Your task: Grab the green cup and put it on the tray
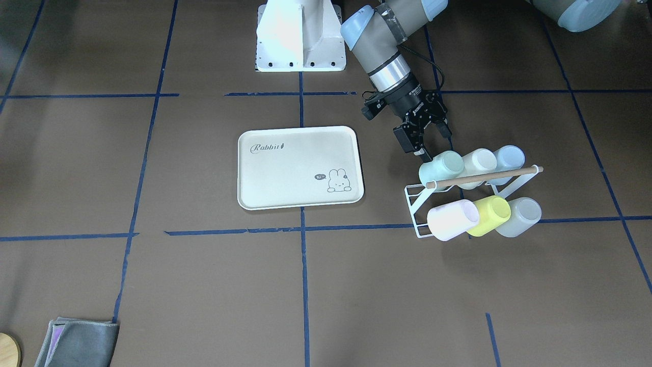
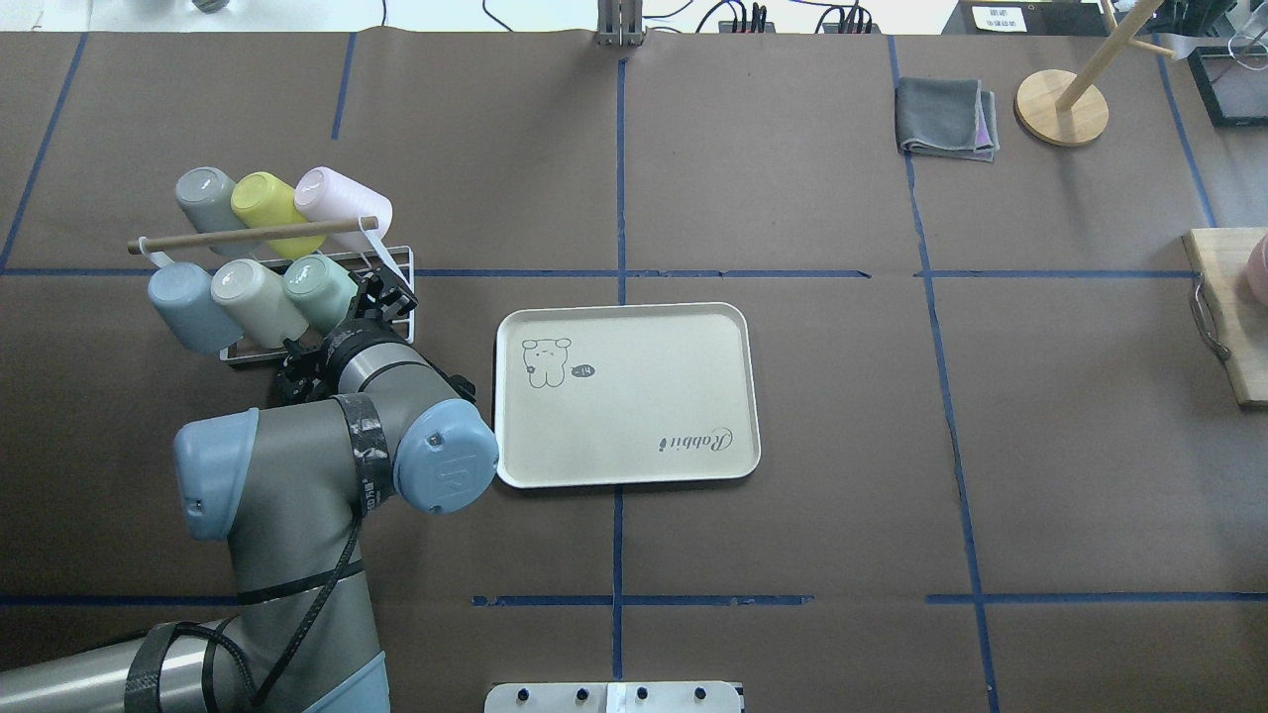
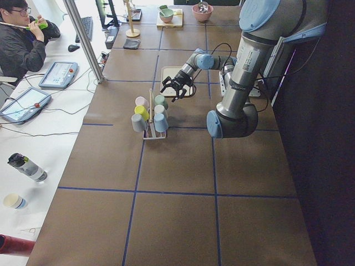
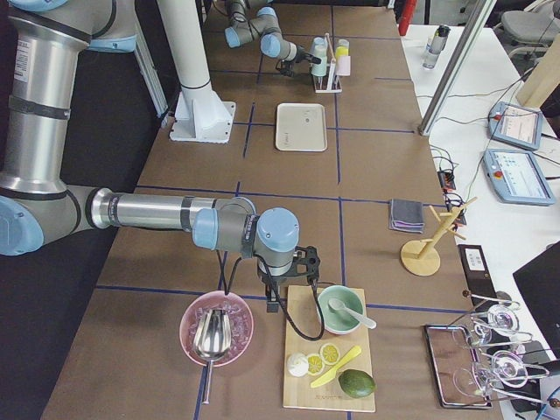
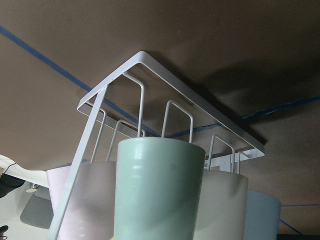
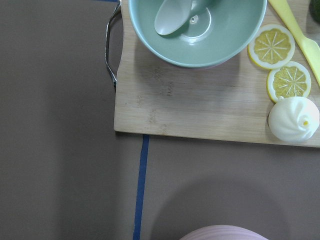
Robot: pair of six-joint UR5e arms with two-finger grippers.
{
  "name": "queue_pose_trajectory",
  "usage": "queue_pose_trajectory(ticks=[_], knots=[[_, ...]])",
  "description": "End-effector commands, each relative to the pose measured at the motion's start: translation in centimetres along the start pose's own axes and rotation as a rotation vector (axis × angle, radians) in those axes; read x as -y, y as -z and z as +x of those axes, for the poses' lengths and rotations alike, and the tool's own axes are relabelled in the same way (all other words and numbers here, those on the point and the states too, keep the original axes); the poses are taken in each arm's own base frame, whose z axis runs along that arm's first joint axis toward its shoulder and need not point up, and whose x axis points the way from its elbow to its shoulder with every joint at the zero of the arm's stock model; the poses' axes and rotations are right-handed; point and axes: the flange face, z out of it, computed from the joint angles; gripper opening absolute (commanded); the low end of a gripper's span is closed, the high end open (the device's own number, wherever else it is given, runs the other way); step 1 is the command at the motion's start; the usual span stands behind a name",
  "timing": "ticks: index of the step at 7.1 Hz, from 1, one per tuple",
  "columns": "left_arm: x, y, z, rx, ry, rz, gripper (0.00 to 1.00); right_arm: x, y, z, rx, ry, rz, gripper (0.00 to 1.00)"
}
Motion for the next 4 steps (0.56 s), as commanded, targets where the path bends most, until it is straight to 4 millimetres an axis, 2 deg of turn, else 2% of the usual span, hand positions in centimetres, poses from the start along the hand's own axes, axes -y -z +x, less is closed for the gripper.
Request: queue_pose_trajectory(ticks=[1,4], knots=[[1.9,-1.9,-0.4,0.016,0.006,-0.009,1.00,-0.1,0.0,0.0,0.002,-0.001,0.000,1.00],[3.3,-3.7,-0.5,0.021,0.017,-0.009,1.00,-0.2,0.0,0.0,0.002,-0.001,0.000,1.00]])
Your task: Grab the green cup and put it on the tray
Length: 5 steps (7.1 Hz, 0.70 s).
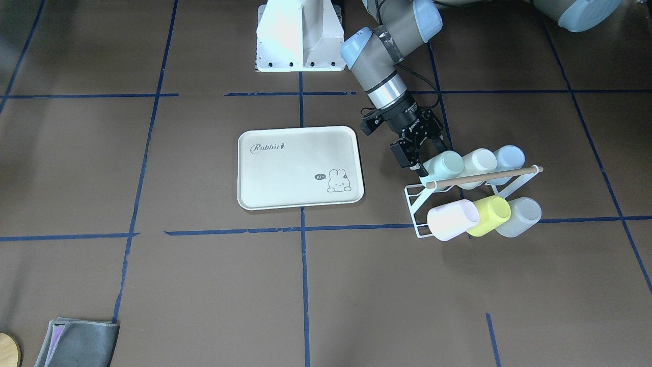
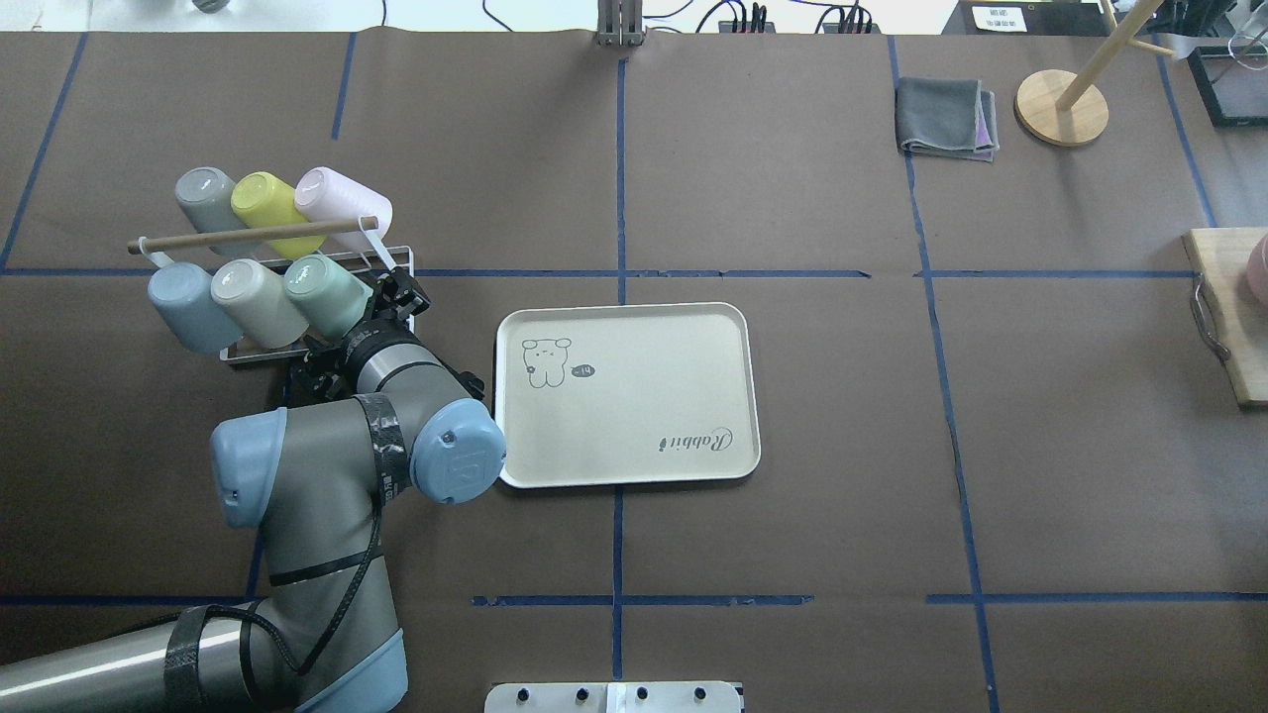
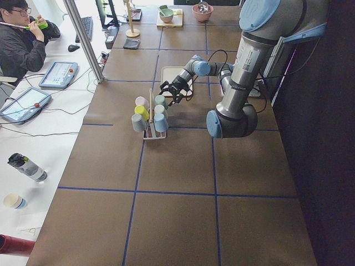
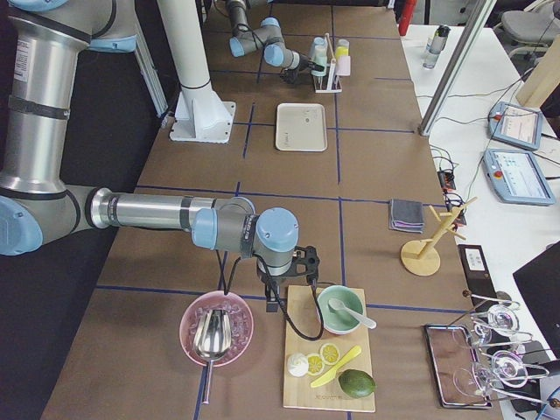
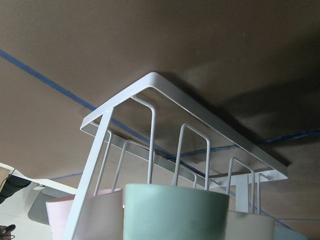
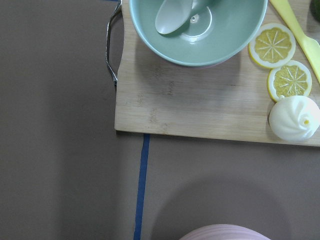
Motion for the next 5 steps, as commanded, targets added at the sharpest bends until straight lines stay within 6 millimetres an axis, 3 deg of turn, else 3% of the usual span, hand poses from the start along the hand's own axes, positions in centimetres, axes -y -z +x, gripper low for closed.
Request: queue_pose_trajectory(ticks=[1,5], knots=[[1.2,-1.6,-0.1,0.013,0.004,-0.010,1.00,0.0,0.0,0.0,0.000,0.000,0.000,1.00],[1.4,-3.2,-0.4,0.016,0.018,-0.013,1.00,-0.3,-0.1,0.0,0.005,-0.001,-0.002,1.00]])
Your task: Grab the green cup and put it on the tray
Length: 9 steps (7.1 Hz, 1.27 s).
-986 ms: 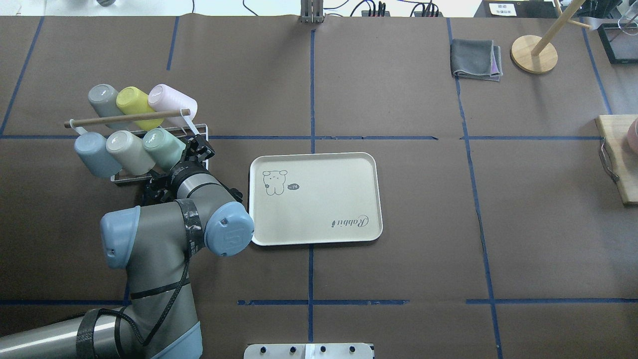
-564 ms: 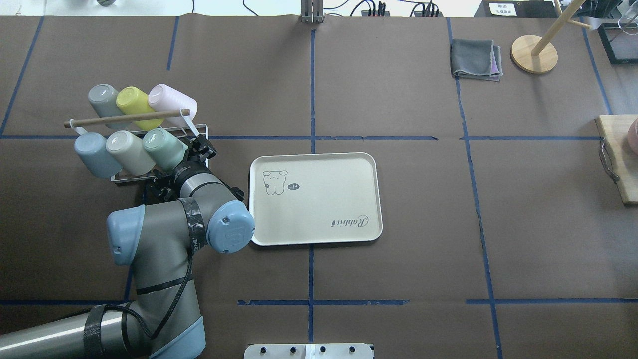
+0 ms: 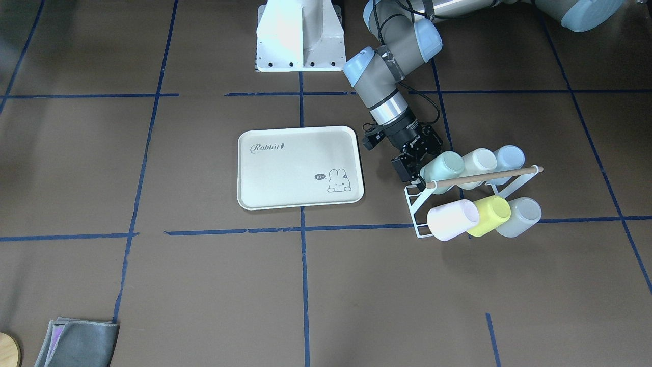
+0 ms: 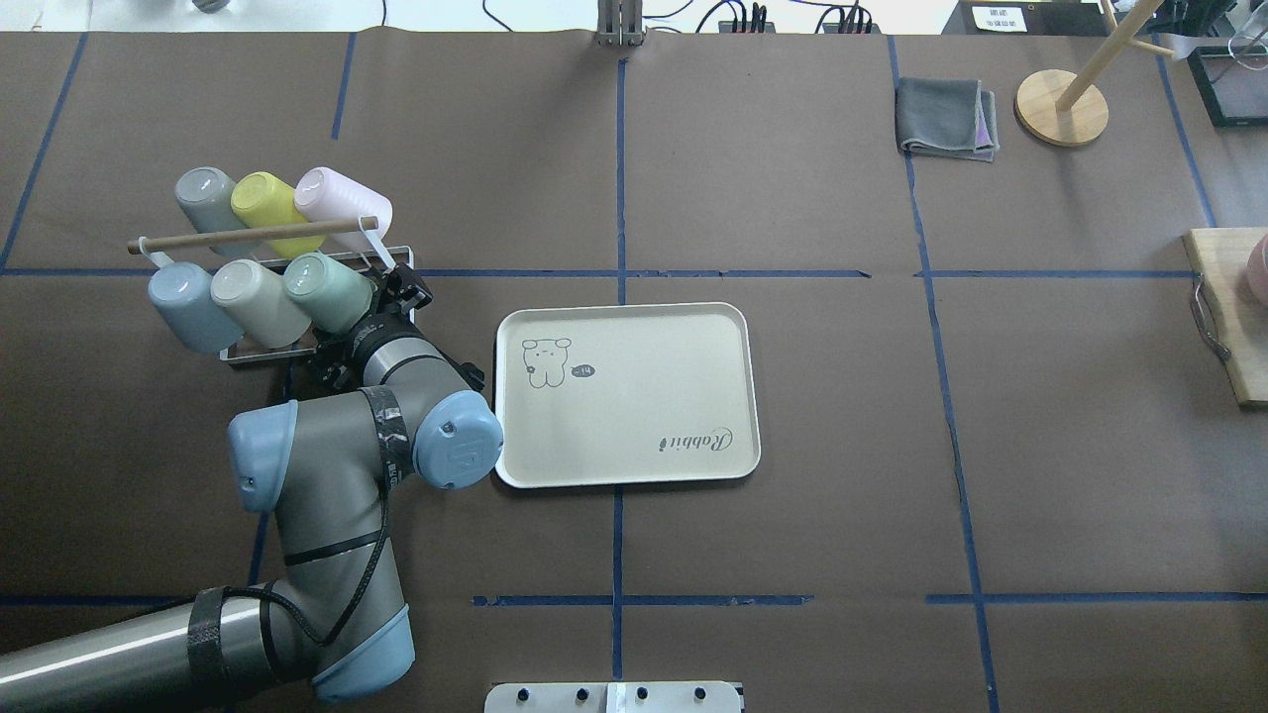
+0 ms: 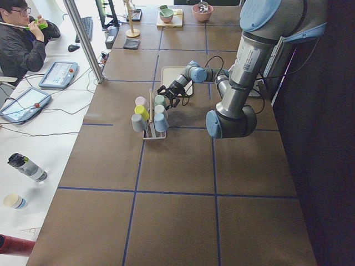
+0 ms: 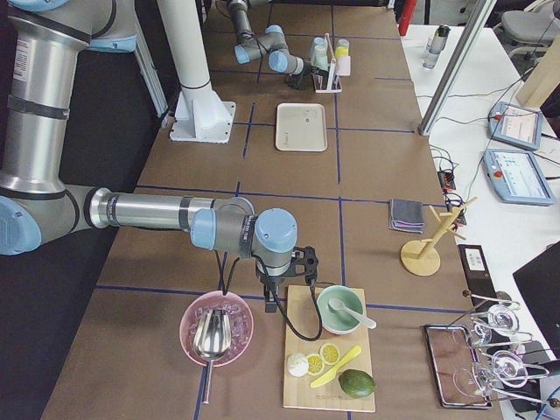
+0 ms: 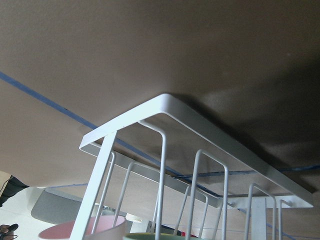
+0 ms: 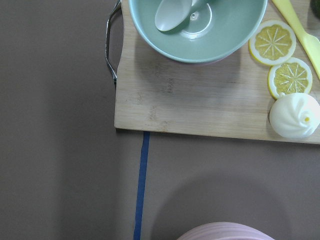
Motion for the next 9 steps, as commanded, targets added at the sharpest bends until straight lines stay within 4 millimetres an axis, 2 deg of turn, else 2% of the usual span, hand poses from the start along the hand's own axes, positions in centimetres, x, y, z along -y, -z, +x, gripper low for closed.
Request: queue_pose_trajectory(ticks=[1,2,3,4,6,7,9], knots=[[-0.1,-0.2,-0.1,0.000,0.001,-0.001,1.00,0.0,0.0,0.0,0.003,0.000,0.000,1.00],[-0.2,-0.3,-0.1,-0.001,0.005,-0.003,0.99,-0.1,0.0,0.0,0.003,-0.001,-0.001,1.00],[-0.5,-0.3,-0.3,0.000,0.012,-0.003,0.90,-0.1,0.0,0.0,0.003,-0.001,-0.001,1.00],[-0.6,-0.3,-0.4,0.001,0.017,-0.003,0.74,0.0,0.0,-0.1,0.004,0.001,0.002,1.00],[-1.1,-0.1,-0.6,0.004,0.027,-0.001,0.51,0.0,0.0,-0.1,0.004,0.001,0.002,1.00],[-1.1,0.0,-0.7,0.005,0.029,0.002,0.50,0.0,0.0,-0.1,0.004,0.001,0.002,1.00],[-2.7,0.5,-1.2,0.015,0.044,0.007,0.51,0.0,0.1,-0.1,0.005,0.002,0.003,1.00]])
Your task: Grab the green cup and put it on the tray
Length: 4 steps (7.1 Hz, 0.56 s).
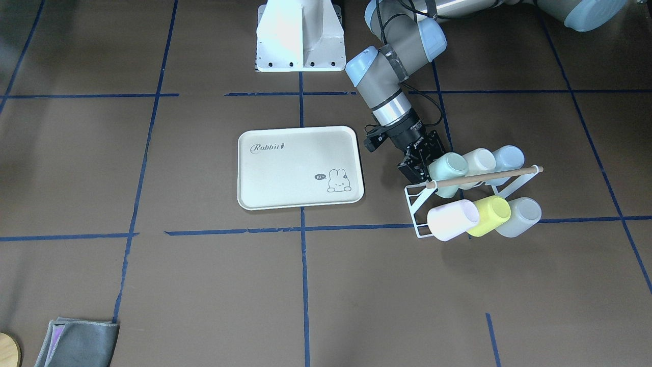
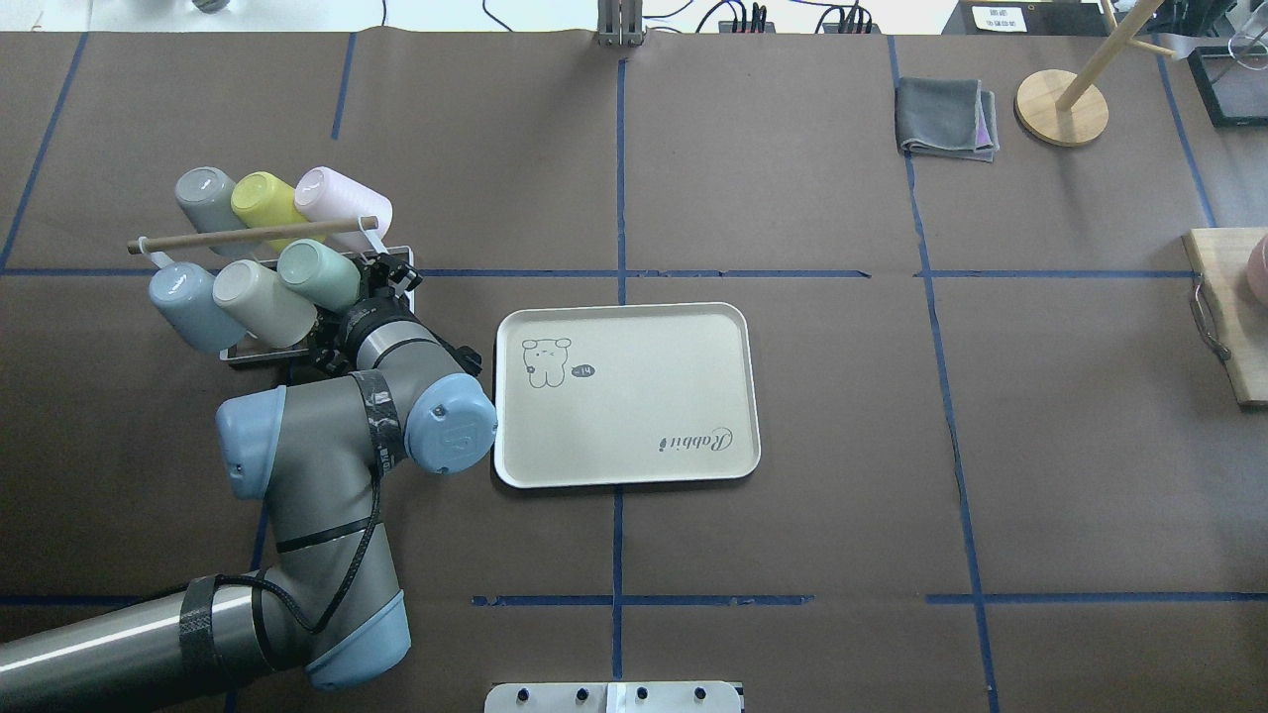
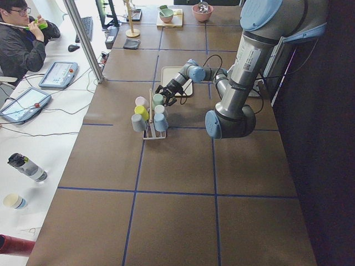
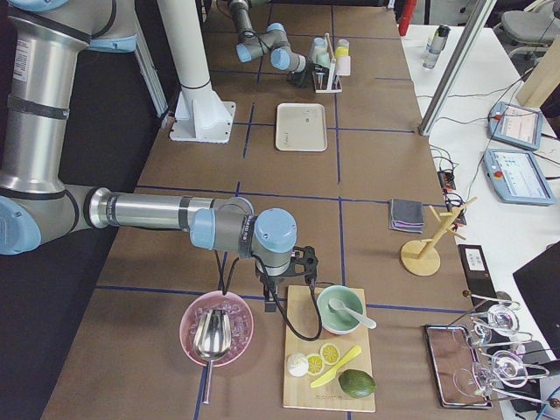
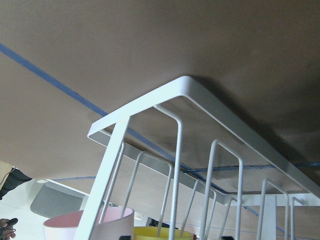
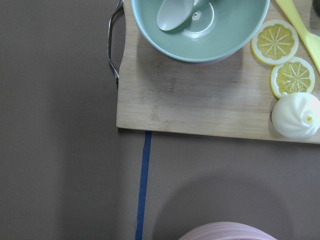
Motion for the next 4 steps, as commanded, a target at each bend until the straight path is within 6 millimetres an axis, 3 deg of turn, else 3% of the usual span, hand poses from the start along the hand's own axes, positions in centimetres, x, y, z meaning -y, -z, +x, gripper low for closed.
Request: queue_pose_trajectory(ticks=[1,4], knots=[[-1.6,0.9,-0.6,0.015,0.020,0.011,0.51,0.0,0.0,0.0,0.001,0.000,0.000,1.00],[-3.8,2.2,-0.8,0.015,0.027,0.009,0.51,0.0,0.1,-0.1,0.008,0.003,0.003,1.00]])
